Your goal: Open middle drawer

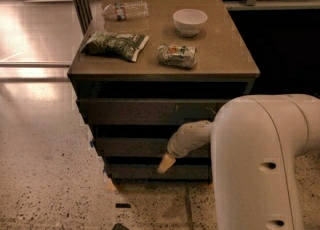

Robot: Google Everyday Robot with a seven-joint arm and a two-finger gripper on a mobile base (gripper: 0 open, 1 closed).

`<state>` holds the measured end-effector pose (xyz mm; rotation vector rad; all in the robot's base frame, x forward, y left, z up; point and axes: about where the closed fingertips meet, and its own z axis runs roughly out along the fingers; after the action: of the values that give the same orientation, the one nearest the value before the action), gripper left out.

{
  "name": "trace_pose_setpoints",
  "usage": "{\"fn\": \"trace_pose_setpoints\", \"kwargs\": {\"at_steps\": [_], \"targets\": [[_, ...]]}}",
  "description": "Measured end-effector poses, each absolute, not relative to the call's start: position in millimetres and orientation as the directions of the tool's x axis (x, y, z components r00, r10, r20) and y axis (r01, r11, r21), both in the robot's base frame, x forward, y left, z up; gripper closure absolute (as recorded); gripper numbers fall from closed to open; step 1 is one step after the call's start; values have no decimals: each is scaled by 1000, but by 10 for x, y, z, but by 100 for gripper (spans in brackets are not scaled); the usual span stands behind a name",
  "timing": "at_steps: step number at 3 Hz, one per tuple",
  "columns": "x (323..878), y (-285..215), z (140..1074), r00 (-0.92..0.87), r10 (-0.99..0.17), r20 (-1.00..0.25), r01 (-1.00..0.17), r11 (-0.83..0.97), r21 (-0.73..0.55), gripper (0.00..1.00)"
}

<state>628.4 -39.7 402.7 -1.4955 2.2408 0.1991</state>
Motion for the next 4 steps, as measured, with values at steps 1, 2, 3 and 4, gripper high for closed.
{"fn": "trace_pose_setpoints", "kwargs": {"at_steps": [1,2,3,4], "targets": [[6145,-334,3920,-342,-835,-431,-910,408,-69,0],[6144,-333,3970,-342,-835,-431,-910,409,-69,0],[5777,-186,4108,-419,-773,-476,-876,482,-12,0],[5726,-201,4064,-426,-777,-465,-874,485,-10,0]]}}
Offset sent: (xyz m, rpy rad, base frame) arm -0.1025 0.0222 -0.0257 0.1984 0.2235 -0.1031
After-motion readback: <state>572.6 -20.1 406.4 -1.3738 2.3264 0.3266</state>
